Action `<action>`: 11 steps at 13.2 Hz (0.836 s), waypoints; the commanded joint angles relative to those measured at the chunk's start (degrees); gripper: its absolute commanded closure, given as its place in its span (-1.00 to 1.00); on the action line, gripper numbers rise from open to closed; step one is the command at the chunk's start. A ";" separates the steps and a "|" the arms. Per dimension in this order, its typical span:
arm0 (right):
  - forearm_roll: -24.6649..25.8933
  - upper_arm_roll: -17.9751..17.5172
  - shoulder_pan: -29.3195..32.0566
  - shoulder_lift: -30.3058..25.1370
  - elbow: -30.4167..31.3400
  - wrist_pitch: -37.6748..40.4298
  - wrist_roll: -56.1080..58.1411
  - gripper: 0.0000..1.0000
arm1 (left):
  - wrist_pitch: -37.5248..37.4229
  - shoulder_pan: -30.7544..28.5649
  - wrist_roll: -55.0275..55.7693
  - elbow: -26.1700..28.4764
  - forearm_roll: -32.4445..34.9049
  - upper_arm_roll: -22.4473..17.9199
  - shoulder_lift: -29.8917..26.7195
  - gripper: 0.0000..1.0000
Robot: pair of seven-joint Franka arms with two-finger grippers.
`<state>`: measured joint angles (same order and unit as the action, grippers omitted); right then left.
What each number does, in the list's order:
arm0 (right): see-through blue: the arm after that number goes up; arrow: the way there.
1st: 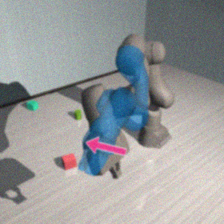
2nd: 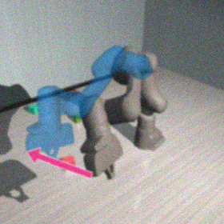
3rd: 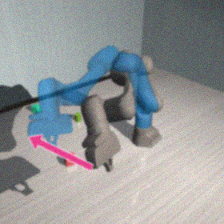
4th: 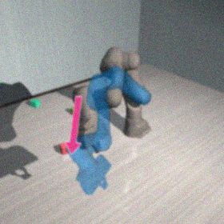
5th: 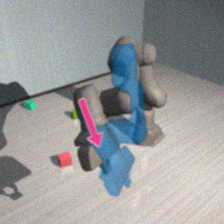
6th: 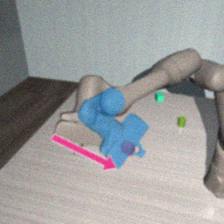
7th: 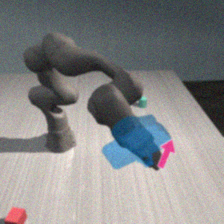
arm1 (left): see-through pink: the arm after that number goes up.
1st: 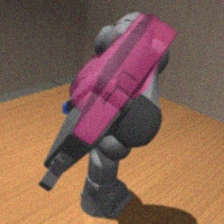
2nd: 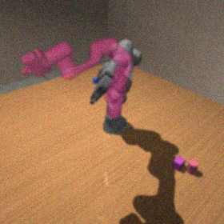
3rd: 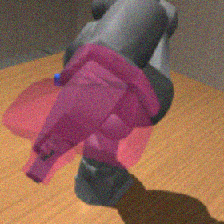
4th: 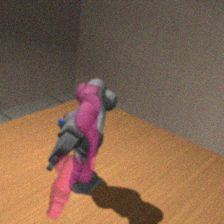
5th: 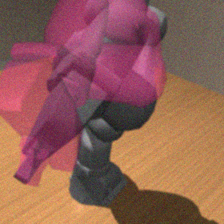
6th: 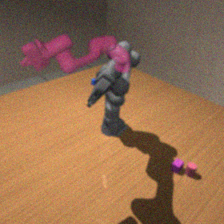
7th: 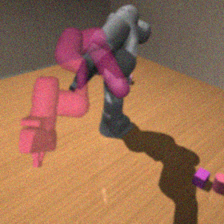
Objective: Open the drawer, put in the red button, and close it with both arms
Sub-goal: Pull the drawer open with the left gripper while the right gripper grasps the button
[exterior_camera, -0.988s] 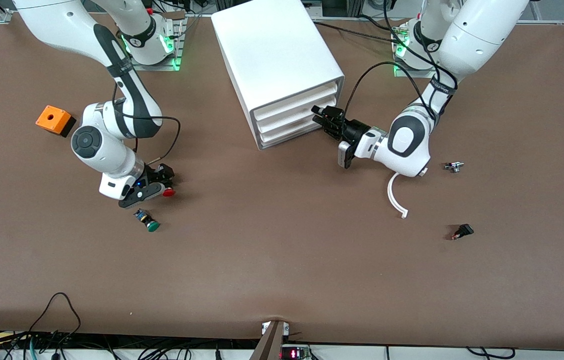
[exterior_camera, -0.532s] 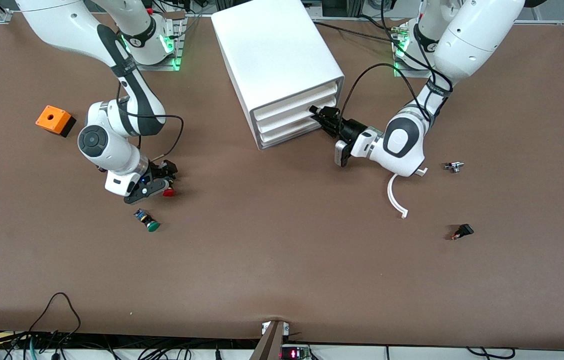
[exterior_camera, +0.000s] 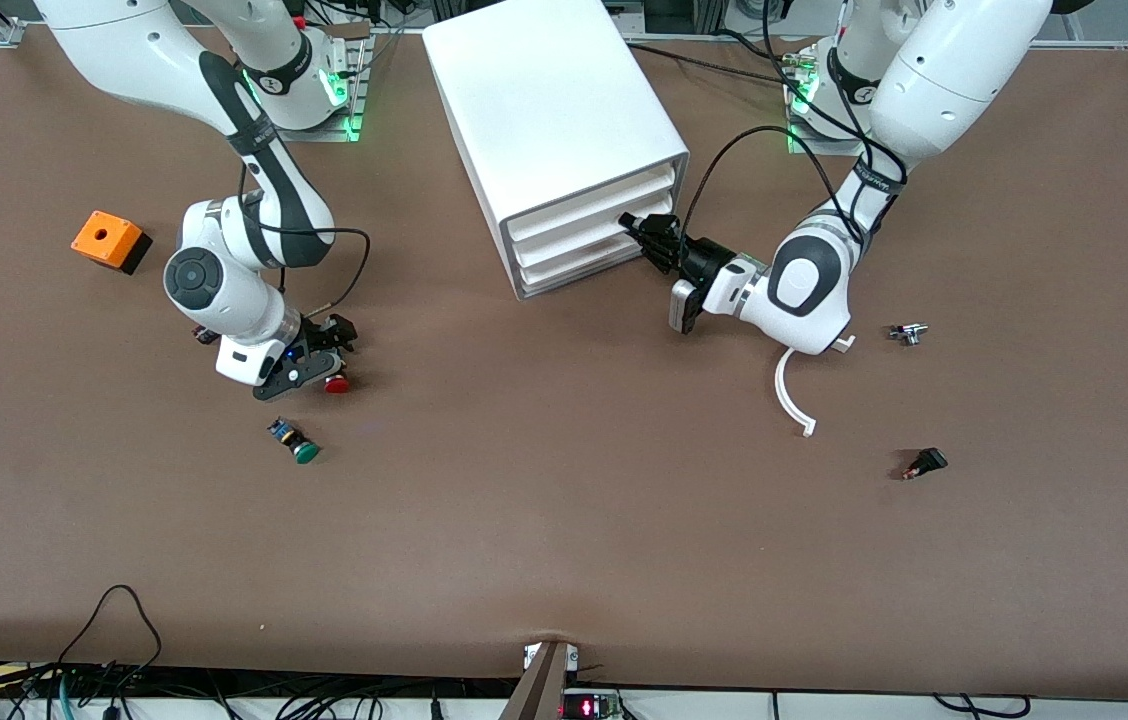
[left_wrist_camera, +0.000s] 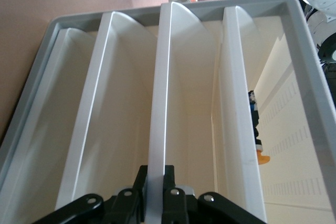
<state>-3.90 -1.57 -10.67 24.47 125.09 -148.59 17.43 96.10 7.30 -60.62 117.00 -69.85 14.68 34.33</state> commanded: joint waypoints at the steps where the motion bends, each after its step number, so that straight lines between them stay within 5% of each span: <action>1: -0.85 -0.28 -0.14 -0.57 2.00 -2.41 -0.20 -0.91 | -1.35 -1.32 3.21 -3.43 -1.17 -0.18 0.30 1.00; 4: -0.76 -0.80 -0.14 -0.65 2.26 -2.41 0.15 -0.29 | -1.44 -1.49 8.14 -7.74 -0.73 -0.88 1.26 1.00; 7: -0.76 -0.89 -0.14 -0.65 2.26 -2.41 0.24 0.11 | -1.44 -3.60 8.24 -12.83 1.11 -1.41 4.86 1.00; 11: -0.76 -0.89 -0.14 -0.57 2.26 -2.50 1.02 0.21 | -1.44 -4.66 8.41 -14.51 2.00 -2.80 5.57 1.00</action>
<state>-3.90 -2.26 -10.68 24.39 126.35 -150.06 17.52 95.31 2.89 -54.12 105.54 -67.20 12.61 38.87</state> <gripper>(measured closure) 0.581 0.859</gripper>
